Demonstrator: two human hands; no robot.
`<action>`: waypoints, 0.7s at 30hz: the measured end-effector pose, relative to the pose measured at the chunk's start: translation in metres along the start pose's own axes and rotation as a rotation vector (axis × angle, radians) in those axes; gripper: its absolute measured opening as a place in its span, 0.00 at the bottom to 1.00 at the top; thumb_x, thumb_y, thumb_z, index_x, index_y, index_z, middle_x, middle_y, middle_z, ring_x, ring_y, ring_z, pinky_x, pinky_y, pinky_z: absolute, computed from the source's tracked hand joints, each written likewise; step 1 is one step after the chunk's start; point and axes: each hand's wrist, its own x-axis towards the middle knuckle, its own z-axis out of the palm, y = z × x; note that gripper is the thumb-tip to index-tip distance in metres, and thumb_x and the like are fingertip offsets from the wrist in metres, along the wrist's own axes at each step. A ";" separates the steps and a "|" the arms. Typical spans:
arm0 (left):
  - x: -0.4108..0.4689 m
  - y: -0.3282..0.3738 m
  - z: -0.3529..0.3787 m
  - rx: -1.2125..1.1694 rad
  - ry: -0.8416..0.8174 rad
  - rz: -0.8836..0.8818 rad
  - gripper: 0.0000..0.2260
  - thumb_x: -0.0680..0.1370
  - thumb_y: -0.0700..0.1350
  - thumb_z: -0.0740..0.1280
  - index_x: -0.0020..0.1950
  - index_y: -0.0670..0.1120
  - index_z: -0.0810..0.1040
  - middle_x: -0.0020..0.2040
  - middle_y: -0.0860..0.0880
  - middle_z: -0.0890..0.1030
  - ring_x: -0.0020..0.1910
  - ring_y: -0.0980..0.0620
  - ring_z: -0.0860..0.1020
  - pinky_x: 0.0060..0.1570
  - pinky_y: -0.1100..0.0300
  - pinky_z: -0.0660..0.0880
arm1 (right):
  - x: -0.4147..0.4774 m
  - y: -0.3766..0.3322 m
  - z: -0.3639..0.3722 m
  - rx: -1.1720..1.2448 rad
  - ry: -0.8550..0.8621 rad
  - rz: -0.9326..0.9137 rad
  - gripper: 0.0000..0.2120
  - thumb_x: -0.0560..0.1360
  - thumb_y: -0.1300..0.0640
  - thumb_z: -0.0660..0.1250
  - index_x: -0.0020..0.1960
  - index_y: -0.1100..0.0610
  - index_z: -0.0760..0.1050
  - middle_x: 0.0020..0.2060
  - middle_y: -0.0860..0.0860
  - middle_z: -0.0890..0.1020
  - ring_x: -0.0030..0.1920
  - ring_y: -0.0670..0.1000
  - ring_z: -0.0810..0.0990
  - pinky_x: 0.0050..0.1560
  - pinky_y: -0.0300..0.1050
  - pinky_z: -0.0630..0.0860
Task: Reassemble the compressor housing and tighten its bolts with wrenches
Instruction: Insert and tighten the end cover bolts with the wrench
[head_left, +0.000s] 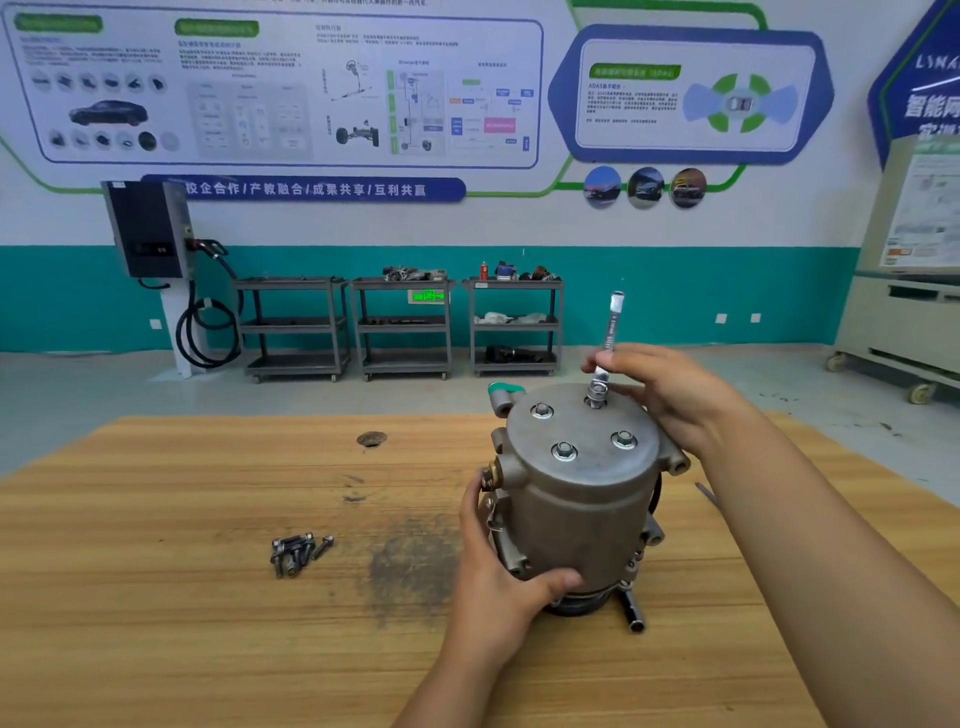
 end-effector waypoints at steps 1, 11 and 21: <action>0.000 0.000 0.000 -0.003 -0.002 0.004 0.50 0.57 0.51 0.82 0.63 0.73 0.50 0.62 0.70 0.62 0.54 0.85 0.61 0.46 0.85 0.61 | -0.002 0.002 -0.004 0.075 -0.023 0.035 0.09 0.62 0.58 0.72 0.42 0.58 0.80 0.38 0.51 0.85 0.41 0.52 0.82 0.46 0.47 0.79; 0.000 0.004 0.000 -0.044 -0.002 0.018 0.49 0.54 0.56 0.81 0.64 0.72 0.53 0.63 0.69 0.64 0.58 0.81 0.64 0.48 0.84 0.63 | -0.035 0.035 -0.012 0.070 -0.028 -0.267 0.10 0.68 0.57 0.69 0.47 0.50 0.84 0.50 0.51 0.84 0.46 0.51 0.83 0.36 0.40 0.80; 0.001 0.002 0.001 0.007 0.020 0.029 0.49 0.53 0.59 0.79 0.63 0.75 0.52 0.63 0.70 0.63 0.57 0.82 0.62 0.48 0.85 0.61 | -0.061 0.011 -0.015 -0.923 0.005 -0.658 0.17 0.75 0.65 0.67 0.61 0.50 0.78 0.54 0.38 0.78 0.57 0.46 0.74 0.56 0.38 0.69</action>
